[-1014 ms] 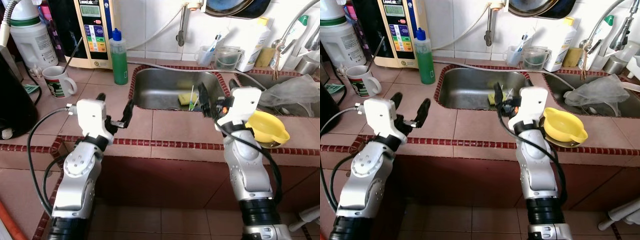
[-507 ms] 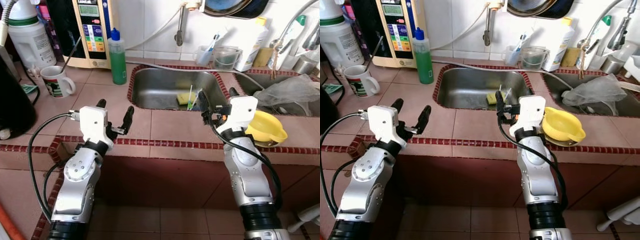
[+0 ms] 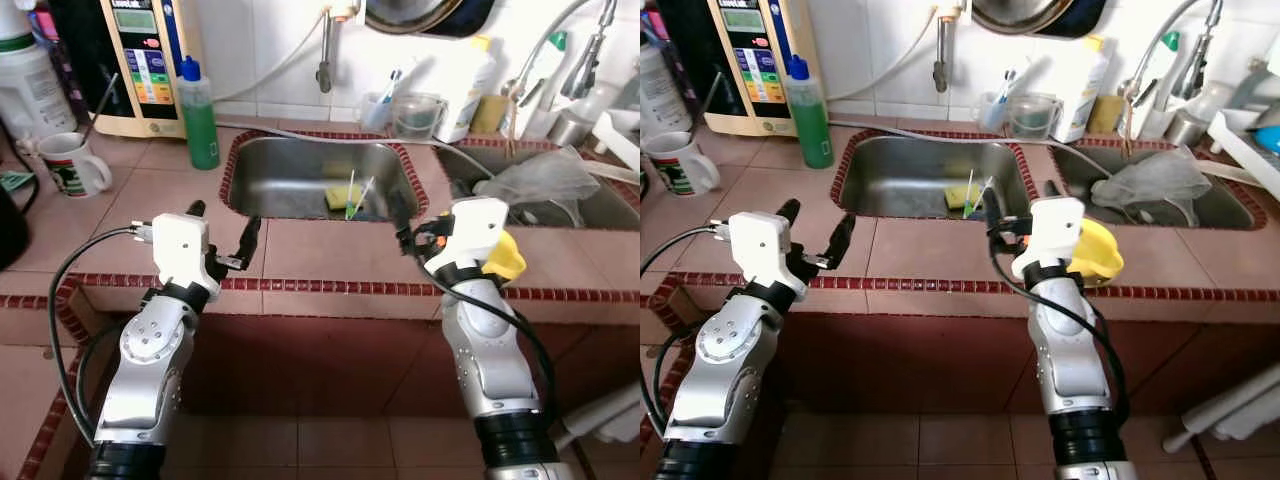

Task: Kitchen organization

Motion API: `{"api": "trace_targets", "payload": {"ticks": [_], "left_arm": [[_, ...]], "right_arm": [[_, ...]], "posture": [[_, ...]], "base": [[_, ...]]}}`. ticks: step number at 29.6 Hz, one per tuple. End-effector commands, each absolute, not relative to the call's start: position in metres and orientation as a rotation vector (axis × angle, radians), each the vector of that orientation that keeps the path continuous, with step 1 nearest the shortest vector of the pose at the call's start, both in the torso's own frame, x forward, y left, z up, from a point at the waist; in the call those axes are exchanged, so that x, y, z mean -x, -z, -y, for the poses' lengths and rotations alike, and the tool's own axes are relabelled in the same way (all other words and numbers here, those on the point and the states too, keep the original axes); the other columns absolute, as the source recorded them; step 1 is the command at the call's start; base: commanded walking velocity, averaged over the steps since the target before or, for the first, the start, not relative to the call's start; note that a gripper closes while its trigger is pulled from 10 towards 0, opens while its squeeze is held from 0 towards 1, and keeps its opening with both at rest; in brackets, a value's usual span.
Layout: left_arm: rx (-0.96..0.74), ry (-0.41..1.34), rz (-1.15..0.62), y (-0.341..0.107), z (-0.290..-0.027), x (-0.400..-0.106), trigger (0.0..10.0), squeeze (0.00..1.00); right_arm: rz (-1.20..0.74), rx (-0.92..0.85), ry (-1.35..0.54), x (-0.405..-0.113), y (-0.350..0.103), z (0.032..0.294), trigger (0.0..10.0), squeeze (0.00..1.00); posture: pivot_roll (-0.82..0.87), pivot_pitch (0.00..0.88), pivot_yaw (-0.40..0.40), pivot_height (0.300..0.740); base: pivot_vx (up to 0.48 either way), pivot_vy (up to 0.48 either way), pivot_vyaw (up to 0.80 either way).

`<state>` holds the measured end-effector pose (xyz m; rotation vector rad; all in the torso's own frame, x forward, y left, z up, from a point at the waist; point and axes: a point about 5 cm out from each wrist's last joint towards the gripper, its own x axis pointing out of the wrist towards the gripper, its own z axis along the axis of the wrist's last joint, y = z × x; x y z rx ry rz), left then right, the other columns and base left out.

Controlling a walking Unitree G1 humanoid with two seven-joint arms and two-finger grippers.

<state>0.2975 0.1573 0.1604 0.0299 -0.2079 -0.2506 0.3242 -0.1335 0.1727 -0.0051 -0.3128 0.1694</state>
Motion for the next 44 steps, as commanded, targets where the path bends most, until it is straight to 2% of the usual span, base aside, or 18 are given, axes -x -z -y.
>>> {"api": "trace_targets", "payload": {"ticks": [1,33,37,44], "left_arm": [[-0.020,0.282,0.208,-0.1616,-0.1505,-0.2980,10.0,0.00],[-0.036,0.323,0.207,-0.1638,-0.1480,-0.2998,10.0,0.00],[-0.046,0.320,0.195,-0.1626,-0.1481,-0.3004,10.0,0.00],[-0.028,0.312,0.191,-0.1620,-0.1483,-0.3009,10.0,0.00]], "right_arm": [[0.315,0.016,-0.143,-0.3249,-0.1737,0.1417,10.0,0.00],[0.323,0.011,-0.145,-0.3268,-0.1739,0.1386,10.0,0.00],[0.323,0.010,-0.140,-0.3268,-0.1739,0.1387,10.0,0.00],[0.320,0.017,-0.134,-0.3274,-0.1739,0.1391,10.0,0.00]], "posture": [[0.01,0.000,-0.035,0.740],[0.01,0.000,-0.021,0.740],[0.01,0.000,-0.019,0.740],[0.01,0.000,-0.019,0.740]], "base": [[0.000,-0.364,0.00],[0.000,-0.362,0.00],[0.257,-0.320,0.00],[0.000,0.000,0.00]]}}
